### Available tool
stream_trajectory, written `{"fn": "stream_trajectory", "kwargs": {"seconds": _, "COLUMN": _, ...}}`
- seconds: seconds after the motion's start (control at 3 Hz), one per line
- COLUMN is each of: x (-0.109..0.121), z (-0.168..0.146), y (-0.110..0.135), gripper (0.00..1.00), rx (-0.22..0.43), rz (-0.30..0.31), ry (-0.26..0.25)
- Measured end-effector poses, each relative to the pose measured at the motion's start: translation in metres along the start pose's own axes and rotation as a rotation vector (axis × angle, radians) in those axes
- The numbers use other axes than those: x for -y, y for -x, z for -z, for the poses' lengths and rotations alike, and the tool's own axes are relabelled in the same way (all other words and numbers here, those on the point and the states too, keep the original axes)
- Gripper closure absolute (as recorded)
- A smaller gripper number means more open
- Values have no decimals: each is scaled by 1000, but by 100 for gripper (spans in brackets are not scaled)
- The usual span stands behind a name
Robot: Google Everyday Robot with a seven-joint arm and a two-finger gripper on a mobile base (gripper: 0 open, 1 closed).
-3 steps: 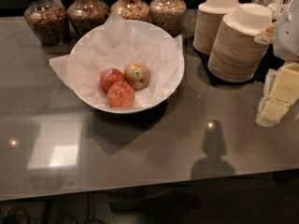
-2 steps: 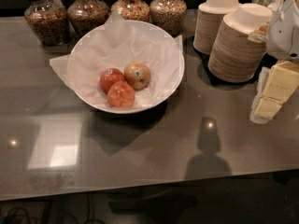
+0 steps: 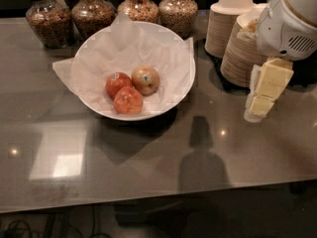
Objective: Pick apple from white bowl
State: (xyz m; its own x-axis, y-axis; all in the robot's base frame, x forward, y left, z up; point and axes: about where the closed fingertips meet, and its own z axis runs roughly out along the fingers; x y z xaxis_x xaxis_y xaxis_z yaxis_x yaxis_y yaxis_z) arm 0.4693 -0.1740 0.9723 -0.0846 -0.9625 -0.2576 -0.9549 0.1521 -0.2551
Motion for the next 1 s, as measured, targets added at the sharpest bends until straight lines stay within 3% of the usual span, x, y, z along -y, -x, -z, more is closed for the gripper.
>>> {"fn": "stream_trajectory", "kwargs": {"seconds": 0.33, "x": 4, "z": -11, "y": 17, "gripper": 0, "rx": 65, "rz": 20, "ry": 4}}
{"fn": "stream_trajectory", "kwargs": {"seconds": 1.0, "x": 36, "z": -33, "y": 100, "gripper": 0, "rx": 252, "rz": 186, "ry": -16}}
